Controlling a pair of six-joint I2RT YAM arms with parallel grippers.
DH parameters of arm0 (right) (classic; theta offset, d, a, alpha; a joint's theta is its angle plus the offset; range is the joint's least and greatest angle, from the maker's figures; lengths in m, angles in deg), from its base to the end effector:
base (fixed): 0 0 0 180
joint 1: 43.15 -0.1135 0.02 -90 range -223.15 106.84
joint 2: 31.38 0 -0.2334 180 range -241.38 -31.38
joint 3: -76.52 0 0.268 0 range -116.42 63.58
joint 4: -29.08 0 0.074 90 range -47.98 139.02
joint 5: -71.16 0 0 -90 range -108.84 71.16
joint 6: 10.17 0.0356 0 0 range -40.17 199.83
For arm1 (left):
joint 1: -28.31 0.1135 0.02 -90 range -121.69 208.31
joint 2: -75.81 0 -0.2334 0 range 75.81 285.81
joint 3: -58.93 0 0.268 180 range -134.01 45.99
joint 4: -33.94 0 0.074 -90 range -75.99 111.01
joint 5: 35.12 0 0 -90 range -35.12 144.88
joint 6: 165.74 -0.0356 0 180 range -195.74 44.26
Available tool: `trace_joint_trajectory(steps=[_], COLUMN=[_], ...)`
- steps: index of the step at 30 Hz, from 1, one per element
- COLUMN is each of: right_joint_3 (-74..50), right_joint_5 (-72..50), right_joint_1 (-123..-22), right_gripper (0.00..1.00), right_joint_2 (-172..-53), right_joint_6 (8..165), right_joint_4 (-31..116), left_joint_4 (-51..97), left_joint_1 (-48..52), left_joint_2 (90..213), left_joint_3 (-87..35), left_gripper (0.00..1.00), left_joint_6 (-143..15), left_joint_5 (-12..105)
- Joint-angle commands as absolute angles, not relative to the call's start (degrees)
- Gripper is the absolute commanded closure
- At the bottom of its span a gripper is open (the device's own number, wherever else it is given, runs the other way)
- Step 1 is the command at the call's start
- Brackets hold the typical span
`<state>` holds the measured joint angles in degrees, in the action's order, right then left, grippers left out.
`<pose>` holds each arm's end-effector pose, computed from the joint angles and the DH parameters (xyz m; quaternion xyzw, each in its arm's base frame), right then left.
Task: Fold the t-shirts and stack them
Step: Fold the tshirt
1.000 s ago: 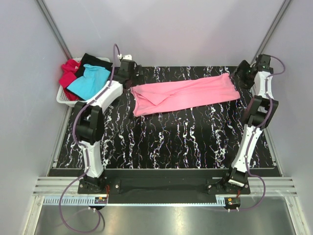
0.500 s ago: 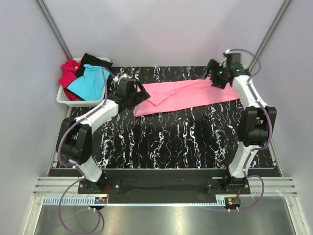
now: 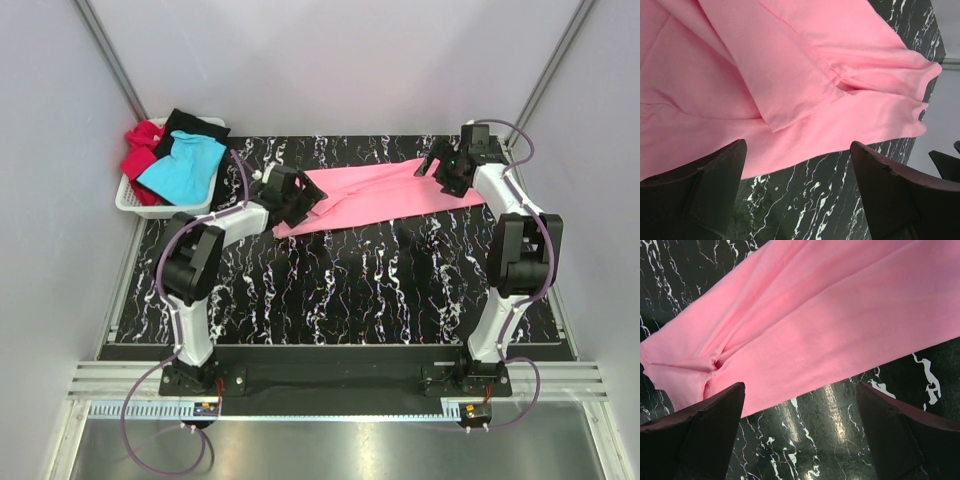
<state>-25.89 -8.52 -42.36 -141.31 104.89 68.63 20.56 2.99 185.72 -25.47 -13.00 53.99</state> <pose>0.4396 0.0003 0.2180 0.1752 0.9107 0.1584 0.3387 0.3854 -0.1830 0.1487 -0.2862 0.8555 -0.3049 0.3053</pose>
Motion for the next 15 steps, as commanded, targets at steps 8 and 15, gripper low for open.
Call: trace_joint_trajectory(steps=[8,15], right_joint_3=[-31.69,-30.9], right_joint_5=[-12.43,-13.13], right_joint_1=[-42.89,-42.89], right_gripper=[0.01,0.0], right_joint_2=[-143.08,-143.79], right_joint_6=[102.25,102.07], right_joint_4=[68.39,69.35], left_joint_4=[27.67,29.44], left_joint_1=[3.0,2.74], left_joint_2=[191.47,194.37], left_joint_3=[-29.07,-31.35], left_gripper=[0.18,0.37], left_joint_6=[-6.22,-5.17], left_joint_5=[53.21,52.94])
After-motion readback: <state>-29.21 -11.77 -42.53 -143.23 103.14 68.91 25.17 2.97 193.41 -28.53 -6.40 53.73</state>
